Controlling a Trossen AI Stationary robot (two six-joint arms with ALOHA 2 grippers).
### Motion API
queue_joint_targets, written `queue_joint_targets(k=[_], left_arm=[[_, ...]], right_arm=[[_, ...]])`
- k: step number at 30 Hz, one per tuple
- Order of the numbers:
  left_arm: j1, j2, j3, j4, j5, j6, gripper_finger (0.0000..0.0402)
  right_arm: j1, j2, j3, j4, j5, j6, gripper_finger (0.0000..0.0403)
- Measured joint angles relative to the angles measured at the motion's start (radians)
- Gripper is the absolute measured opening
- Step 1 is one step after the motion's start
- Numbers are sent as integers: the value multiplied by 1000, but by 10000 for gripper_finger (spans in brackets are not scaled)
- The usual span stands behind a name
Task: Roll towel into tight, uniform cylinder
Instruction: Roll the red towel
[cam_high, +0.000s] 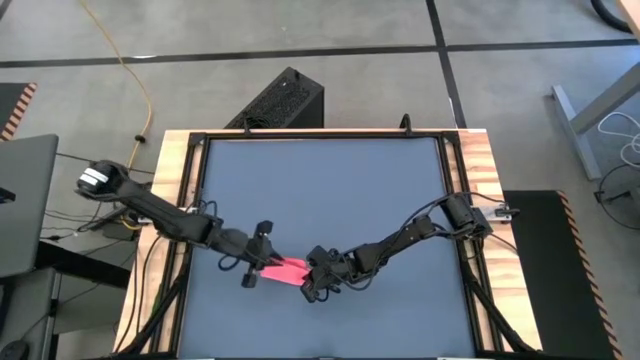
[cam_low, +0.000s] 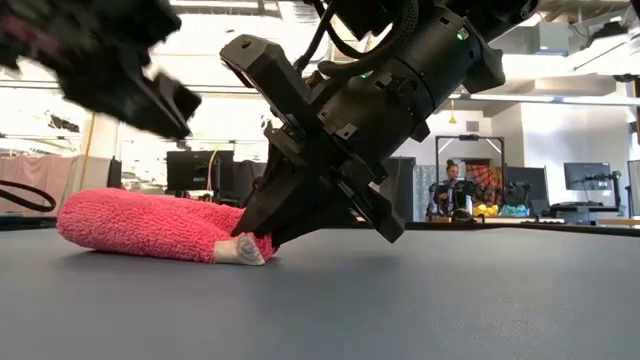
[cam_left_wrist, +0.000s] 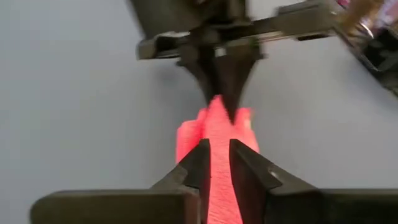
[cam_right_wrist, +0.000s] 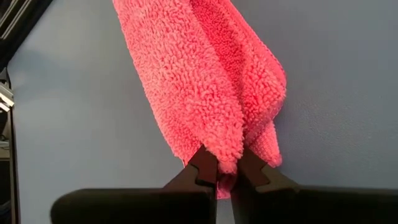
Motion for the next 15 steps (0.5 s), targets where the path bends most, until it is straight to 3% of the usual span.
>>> queue_joint_targets(k=[3,6,15], left_arm=[[3,79,-18,109,-24,-23,22],[2,170,2,107,-22,-42,4],[2,404,42,130,0,-128,1]], right_arm=[[0,0,0,1,0,0,38],[-2,0,0,3,0,0,38],[-6,1,0,7,0,3,48]])
